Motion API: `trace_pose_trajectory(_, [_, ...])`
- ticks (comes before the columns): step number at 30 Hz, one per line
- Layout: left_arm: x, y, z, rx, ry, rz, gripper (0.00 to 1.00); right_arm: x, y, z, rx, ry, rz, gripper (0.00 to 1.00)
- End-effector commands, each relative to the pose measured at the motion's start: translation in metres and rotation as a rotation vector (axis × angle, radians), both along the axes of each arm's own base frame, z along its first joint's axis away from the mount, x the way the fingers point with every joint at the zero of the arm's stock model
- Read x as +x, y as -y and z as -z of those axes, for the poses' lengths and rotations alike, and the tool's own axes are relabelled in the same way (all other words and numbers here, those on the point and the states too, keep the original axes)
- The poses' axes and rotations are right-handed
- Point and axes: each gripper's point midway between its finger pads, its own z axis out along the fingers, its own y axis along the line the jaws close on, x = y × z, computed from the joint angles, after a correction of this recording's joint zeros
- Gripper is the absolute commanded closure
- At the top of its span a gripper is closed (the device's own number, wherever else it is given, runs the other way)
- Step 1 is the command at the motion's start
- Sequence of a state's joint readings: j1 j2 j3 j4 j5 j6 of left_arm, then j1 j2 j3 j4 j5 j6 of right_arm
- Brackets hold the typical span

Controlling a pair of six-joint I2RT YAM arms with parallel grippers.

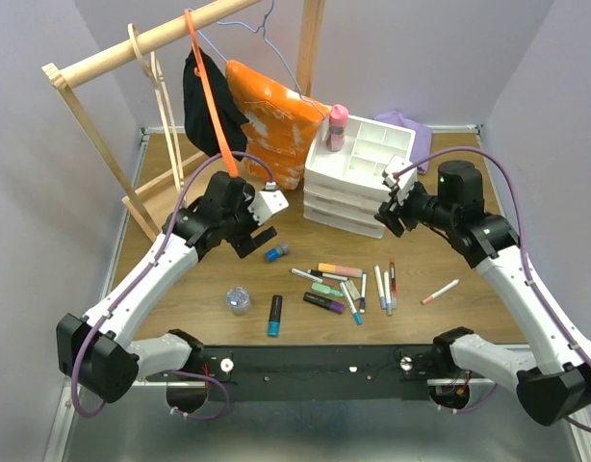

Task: Sort the stationery into containers
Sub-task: Pick up the stationery from the center of the board.

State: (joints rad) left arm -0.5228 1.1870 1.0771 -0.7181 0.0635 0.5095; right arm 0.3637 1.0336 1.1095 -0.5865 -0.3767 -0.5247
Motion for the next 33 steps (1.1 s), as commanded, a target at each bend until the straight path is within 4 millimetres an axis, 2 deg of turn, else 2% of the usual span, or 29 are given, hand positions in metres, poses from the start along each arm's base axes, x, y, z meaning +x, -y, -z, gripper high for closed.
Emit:
trace_pose_trajectory(1, [0.012, -0.029, -0.010, 0.089, 0.048, -0.020, 0.02, 0.014, -0.018, -0.009, 0.067, 0.033, -0.041, 0.32])
trace_pose_trajectory(4, [0.019, -0.033, -0.017, 0.062, 0.054, -0.030, 0.02, 0.021, -0.022, -0.017, 0.099, 0.028, -0.019, 0.32])
trace_pose_trajectory(11, [0.026, -0.019, -0.020, -0.031, -0.014, -0.006, 0.02, 0.033, -0.024, -0.024, 0.143, -0.016, 0.038, 0.32])
trace_pose_trajectory(19, [0.065, -0.008, -0.048, -0.220, -0.042, -0.121, 0.02, 0.037, -0.021, -0.026, 0.155, -0.045, 0.090, 0.32])
trace_pose_trajectory(25, [0.094, -0.016, -0.047, -0.261, -0.071, -0.214, 0.01, 0.041, -0.021, -0.027, 0.145, -0.047, 0.097, 0.32])
trace_pose_trajectory(33, [0.109, -0.022, -0.039, -0.285, -0.115, -0.268, 0.01, 0.046, -0.025, -0.023, 0.152, -0.063, 0.095, 0.32])
